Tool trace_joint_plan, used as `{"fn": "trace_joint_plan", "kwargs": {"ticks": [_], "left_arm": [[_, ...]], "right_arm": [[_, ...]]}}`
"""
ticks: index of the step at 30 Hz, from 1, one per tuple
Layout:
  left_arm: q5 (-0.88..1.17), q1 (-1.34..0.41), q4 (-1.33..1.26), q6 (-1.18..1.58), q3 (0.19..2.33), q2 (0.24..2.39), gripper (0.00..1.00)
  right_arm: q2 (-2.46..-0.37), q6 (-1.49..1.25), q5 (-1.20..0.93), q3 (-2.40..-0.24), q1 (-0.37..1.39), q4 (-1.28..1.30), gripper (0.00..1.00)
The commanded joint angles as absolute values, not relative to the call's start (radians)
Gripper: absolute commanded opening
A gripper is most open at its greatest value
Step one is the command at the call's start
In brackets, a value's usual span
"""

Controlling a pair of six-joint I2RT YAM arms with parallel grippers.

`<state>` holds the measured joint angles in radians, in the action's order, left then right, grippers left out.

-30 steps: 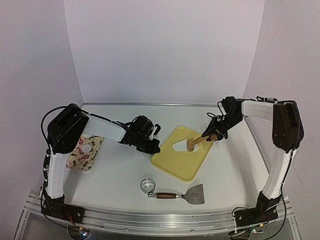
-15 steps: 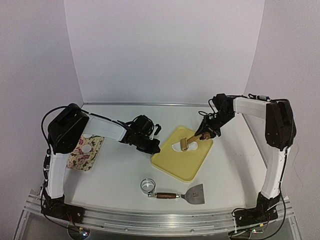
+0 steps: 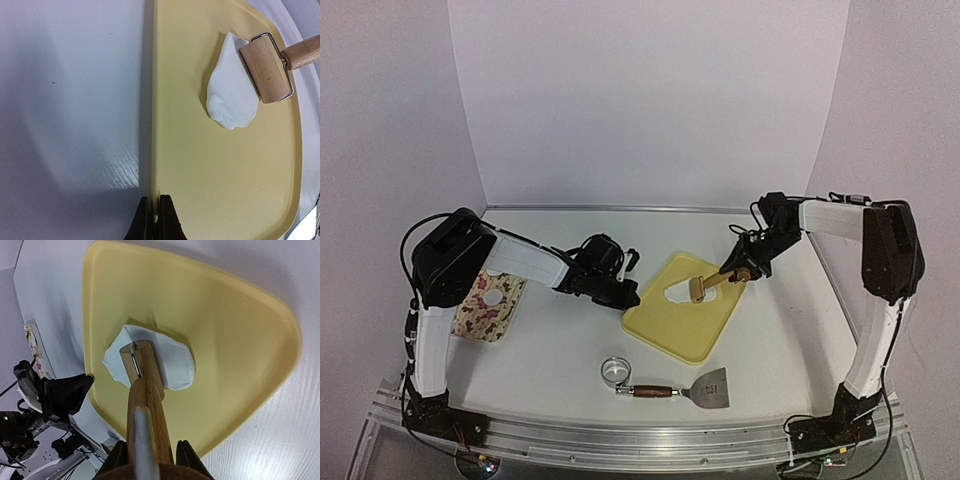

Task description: Roll out the dumpling wrappers from the dough

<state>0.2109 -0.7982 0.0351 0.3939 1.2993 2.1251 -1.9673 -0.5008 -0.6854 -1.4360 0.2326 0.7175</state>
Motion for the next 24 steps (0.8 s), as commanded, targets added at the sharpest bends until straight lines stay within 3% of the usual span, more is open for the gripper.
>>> {"fn": "trace_joint_plan", "kwargs": {"ticks": [1,9,24], "left_arm": [[0.154,-0.776,0.324,0.399,1.216,2.146,0.00],[0.186,-0.784,0.303,0.379,1.225,2.145,0.00],[0.173,-0.829,0.322,0.387,1.273,2.172,0.00]], "right_arm": [[-2.053,-0.470,-0.211,-1.317,0.181,0.930,0.00],[-2.038,-0.461,-0.264,-1.313,0.186,0.918,0.00],[-2.140,-0.531,-0.273,-1.484,0.366,0.914,0.00]]}}
